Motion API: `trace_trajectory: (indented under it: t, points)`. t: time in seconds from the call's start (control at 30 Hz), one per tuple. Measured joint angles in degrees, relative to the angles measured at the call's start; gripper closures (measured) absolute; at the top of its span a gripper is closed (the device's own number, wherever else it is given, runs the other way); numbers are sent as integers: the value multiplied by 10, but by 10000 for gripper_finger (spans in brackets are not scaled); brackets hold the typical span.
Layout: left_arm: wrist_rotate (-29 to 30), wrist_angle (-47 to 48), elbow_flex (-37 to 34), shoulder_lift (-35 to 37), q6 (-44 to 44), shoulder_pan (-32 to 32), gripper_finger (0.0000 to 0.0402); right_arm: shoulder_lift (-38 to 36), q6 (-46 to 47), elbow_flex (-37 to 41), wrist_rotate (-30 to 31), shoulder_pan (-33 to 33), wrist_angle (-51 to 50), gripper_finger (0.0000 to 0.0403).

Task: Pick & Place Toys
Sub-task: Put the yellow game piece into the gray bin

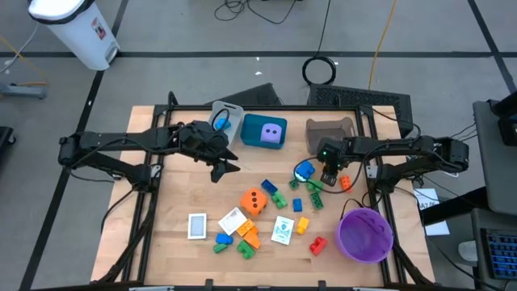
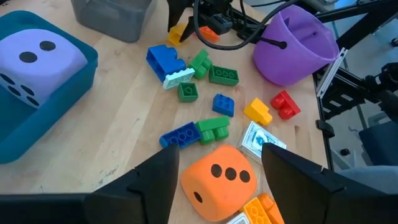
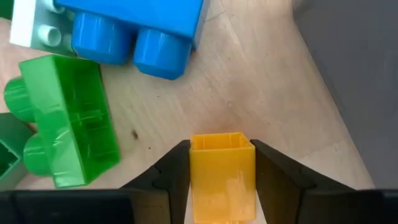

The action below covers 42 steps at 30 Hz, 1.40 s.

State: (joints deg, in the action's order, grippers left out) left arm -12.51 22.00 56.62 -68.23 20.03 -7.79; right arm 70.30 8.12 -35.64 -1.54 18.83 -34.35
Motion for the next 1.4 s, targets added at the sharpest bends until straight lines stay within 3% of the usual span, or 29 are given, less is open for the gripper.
trace_trajectory:
  t: [0.2,0.53,0.73,0.93,1.03,1.2,1.4]
  points:
    - [0,0,0,0,0,0,163,-1,51,-3,-6,0,18,253]
    - [0,-8,0,0,11,0,163,-39,142,-51,-94,-1,129,262]
    - [-15,-55,0,0,-4,0,163,-75,218,-54,-125,-1,303,258]
    - [-16,-138,0,0,-41,0,163,-80,309,-55,-206,-2,524,261]
    - [-16,-164,4,0,-66,0,163,-80,348,-55,-232,-9,576,257]
    - [-15,-132,77,-26,-146,9,163,-79,386,-55,-275,-25,610,259]
    - [-18,5,247,-119,-262,23,163,-53,413,-54,-319,-37,664,260]
